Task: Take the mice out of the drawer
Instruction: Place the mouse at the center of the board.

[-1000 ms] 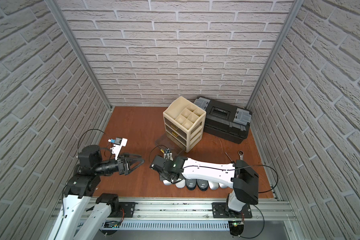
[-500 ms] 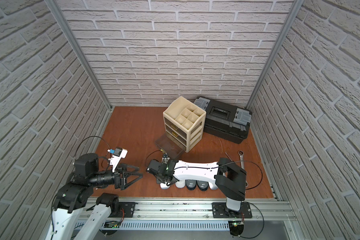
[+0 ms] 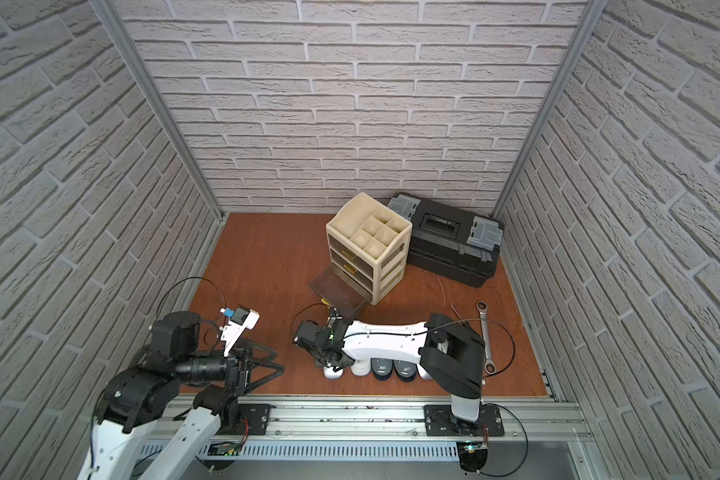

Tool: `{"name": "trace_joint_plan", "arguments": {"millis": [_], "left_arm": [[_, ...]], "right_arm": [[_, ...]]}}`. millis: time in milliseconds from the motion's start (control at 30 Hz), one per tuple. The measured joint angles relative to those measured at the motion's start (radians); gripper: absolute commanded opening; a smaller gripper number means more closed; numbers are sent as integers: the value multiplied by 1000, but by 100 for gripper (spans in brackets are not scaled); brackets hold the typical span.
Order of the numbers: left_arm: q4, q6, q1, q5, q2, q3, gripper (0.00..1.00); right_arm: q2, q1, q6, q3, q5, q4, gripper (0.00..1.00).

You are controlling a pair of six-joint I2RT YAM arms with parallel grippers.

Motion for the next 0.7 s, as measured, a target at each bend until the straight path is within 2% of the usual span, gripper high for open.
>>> {"name": "trace_joint_plan", "arguments": {"millis": [400,700], "left_arm": [[-62,26,-12,-105,0,26,98],[-63,32,-12,-117,0,26,98]], "right_arm": [[32,-10,22,0,2,-8,50],[32,-15,43,-16,10,-11,58]]}}
